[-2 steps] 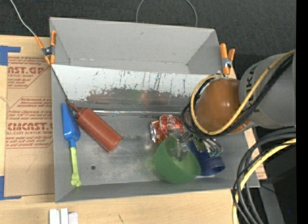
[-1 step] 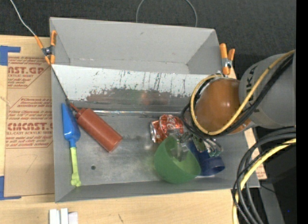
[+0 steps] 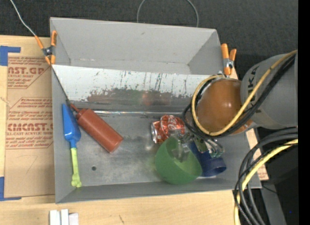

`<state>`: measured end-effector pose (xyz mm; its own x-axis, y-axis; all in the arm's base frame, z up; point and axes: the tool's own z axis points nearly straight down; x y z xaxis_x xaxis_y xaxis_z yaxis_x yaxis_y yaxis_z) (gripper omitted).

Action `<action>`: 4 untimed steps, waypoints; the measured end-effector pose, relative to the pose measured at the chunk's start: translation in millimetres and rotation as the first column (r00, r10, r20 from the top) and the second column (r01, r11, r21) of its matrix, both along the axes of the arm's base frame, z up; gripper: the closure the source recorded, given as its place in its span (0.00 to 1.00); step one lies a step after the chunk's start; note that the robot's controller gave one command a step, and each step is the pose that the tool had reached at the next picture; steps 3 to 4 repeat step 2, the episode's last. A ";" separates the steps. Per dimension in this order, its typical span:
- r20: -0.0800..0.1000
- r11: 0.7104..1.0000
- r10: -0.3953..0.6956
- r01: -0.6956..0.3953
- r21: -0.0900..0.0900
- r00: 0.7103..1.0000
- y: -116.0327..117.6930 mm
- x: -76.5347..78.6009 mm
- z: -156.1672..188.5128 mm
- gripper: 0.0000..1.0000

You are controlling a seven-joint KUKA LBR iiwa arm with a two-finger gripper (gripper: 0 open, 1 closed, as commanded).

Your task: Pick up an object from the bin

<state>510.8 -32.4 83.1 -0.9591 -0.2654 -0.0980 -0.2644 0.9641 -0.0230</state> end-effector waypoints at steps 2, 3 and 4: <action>0.000 1.000 0.000 0.000 0.000 1.000 0.0 0.0 0.0 1.00; 0.000 1.000 0.000 0.000 0.000 1.000 0.0 0.0 0.0 1.00; 0.000 1.000 0.000 0.000 0.000 1.000 0.0 0.0 0.0 1.00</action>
Offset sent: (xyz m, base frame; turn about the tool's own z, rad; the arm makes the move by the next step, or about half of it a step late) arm 0.0000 0.0000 0.0000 0.0000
